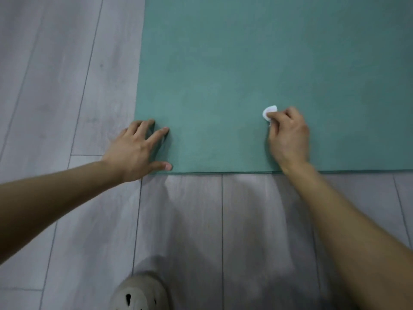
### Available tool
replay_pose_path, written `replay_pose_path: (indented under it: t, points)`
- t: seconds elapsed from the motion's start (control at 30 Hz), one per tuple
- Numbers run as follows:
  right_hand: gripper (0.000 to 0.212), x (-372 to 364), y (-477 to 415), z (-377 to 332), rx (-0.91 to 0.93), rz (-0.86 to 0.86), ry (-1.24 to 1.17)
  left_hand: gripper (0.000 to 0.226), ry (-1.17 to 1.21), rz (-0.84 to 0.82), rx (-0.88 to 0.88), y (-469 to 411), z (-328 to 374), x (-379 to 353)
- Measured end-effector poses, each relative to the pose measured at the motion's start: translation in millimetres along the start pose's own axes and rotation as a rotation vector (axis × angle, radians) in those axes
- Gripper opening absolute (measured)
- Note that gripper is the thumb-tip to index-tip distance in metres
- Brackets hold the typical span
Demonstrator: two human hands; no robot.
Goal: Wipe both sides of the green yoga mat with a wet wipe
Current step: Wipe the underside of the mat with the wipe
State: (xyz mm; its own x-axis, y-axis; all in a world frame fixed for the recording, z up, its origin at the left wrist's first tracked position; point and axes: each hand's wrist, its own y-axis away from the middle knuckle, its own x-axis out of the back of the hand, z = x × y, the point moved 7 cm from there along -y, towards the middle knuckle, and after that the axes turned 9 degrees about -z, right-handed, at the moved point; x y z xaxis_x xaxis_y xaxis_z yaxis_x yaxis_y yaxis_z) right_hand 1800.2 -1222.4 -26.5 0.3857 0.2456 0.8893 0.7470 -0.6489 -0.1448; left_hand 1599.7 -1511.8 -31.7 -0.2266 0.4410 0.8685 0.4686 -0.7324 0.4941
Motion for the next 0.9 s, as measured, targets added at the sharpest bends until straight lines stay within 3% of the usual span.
replay_pose_path:
  t: [0.07,0.2,0.27,0.33,0.47,0.57,0.73,0.83,0.9]
  points:
    - [0.018,-23,23,-45,-0.014,0.032,-0.071,0.111,0.016,-0.038,-0.018,4,-1,3]
    - [0.017,-92,82,-197,0.455,-0.236,-0.199,0.113,-0.11,-0.106,-0.08,-1,-6,16]
    - [0.017,-92,92,-209,0.534,-0.248,-0.184,0.113,-0.145,-0.109,-0.105,-6,-8,24]
    - [0.016,-73,89,-167,0.405,-0.166,-0.128,0.114,-0.109,-0.131,-0.104,-8,-7,25]
    - [0.02,-7,101,-36,-0.075,0.016,0.008,0.113,-0.048,-0.101,-0.103,-13,-8,27]
    - [0.025,-3,117,-34,-0.285,0.154,-0.068,0.115,-0.035,-0.064,-0.128,-8,-13,21]
    - [0.022,-85,109,-188,0.263,-0.097,-0.215,0.114,0.007,-0.084,-0.166,-6,-20,20]
    - [0.016,-81,92,-181,0.478,-0.197,-0.148,0.113,0.009,-0.115,-0.173,-10,-24,26]
    - [0.012,-62,70,-133,0.458,-0.18,-0.041,0.112,0.023,-0.118,-0.157,-10,-24,28]
